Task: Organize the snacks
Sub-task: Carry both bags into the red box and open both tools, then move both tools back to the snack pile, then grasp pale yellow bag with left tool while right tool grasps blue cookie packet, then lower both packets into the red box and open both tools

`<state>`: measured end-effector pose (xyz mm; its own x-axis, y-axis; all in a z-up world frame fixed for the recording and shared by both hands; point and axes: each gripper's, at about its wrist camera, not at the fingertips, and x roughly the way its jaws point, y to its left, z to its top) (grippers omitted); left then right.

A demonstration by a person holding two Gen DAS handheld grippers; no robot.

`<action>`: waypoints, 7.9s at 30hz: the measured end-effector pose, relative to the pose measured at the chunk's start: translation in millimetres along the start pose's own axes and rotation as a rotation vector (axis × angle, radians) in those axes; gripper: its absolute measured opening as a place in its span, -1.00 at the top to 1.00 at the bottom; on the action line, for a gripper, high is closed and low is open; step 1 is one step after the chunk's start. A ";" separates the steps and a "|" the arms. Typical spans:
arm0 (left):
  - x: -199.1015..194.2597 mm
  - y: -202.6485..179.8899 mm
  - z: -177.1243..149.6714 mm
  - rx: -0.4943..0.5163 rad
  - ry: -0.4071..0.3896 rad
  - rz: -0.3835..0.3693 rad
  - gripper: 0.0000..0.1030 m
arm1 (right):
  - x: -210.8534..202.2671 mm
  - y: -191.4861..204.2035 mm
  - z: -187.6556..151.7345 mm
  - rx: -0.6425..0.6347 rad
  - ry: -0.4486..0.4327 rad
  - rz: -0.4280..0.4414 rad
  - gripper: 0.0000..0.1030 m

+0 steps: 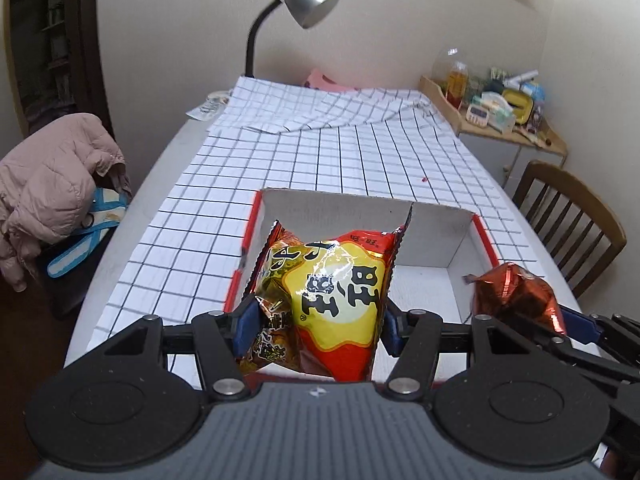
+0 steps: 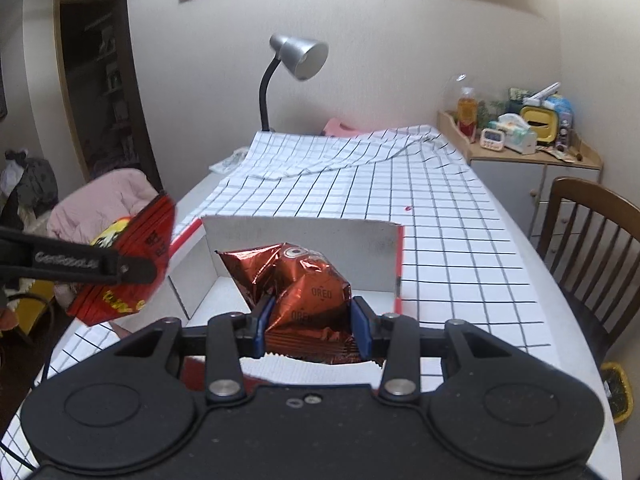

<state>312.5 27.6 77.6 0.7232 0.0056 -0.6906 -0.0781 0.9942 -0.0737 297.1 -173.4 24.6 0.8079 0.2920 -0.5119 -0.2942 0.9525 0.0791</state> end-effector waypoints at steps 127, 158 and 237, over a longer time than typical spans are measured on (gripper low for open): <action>-28.1 19.7 -209.7 0.039 0.227 -0.033 -0.62 | 0.7 16.0 -131.3 0.133 0.290 0.161 -0.36; -62.9 42.7 -189.9 -0.083 0.181 -0.091 -0.09 | -45.9 11.4 -122.1 0.091 0.184 0.169 0.33; 134.0 -18.7 24.5 0.093 0.246 0.022 -0.11 | 118.3 -14.7 8.5 -0.014 0.263 -0.001 0.29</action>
<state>427.8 12.4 4.1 0.5322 0.0128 -0.8465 -0.0205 0.9998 0.0022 401.4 -152.2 -29.8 0.6484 0.2563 -0.7168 -0.3019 0.9510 0.0670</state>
